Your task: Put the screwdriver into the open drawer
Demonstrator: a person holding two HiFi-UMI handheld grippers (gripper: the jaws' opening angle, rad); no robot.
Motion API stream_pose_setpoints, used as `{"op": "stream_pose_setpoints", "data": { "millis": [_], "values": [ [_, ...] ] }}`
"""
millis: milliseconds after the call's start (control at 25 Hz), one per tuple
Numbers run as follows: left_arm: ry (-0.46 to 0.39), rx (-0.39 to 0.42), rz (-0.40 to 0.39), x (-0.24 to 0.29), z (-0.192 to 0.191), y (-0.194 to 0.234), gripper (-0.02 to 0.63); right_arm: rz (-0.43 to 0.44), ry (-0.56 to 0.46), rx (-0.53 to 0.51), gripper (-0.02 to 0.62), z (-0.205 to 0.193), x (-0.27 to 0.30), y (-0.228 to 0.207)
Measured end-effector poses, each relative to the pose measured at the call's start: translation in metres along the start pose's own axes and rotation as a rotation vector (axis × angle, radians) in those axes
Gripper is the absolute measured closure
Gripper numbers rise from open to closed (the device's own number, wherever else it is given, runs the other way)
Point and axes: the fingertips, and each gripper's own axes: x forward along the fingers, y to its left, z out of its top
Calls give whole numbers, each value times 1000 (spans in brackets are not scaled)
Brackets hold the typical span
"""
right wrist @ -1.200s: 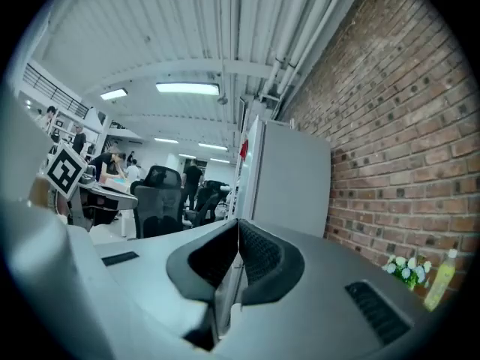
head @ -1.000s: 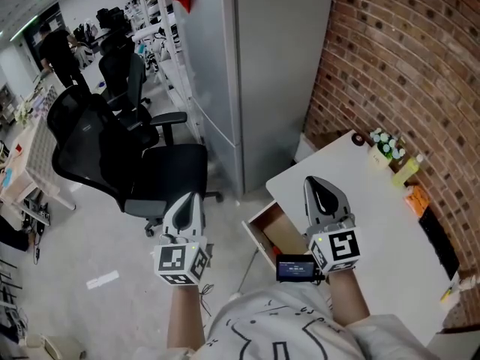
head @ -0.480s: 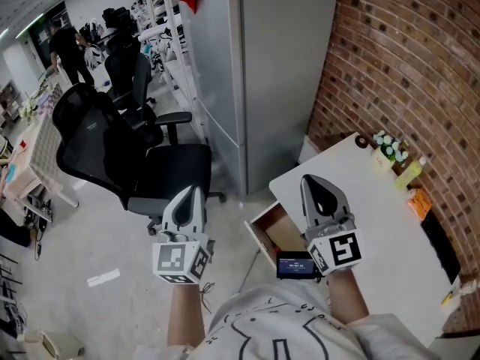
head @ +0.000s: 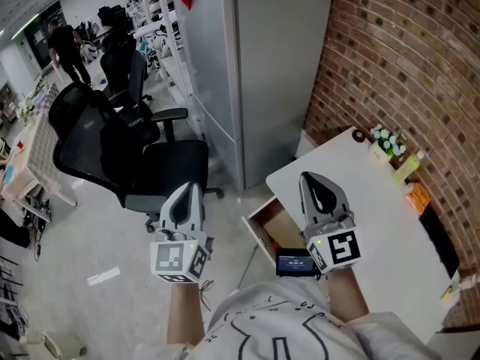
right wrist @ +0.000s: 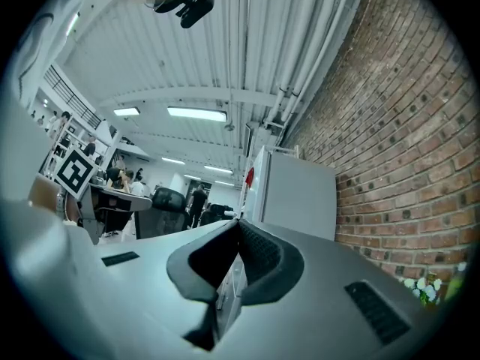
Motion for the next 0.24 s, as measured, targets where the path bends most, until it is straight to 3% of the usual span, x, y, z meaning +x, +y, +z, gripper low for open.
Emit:
{"op": "stream_pose_setpoints", "data": {
  "millis": [240],
  "values": [
    [-3, 8, -5, 0, 1, -8, 595, 0, 0, -3, 578, 0, -6, -3]
  ]
}}
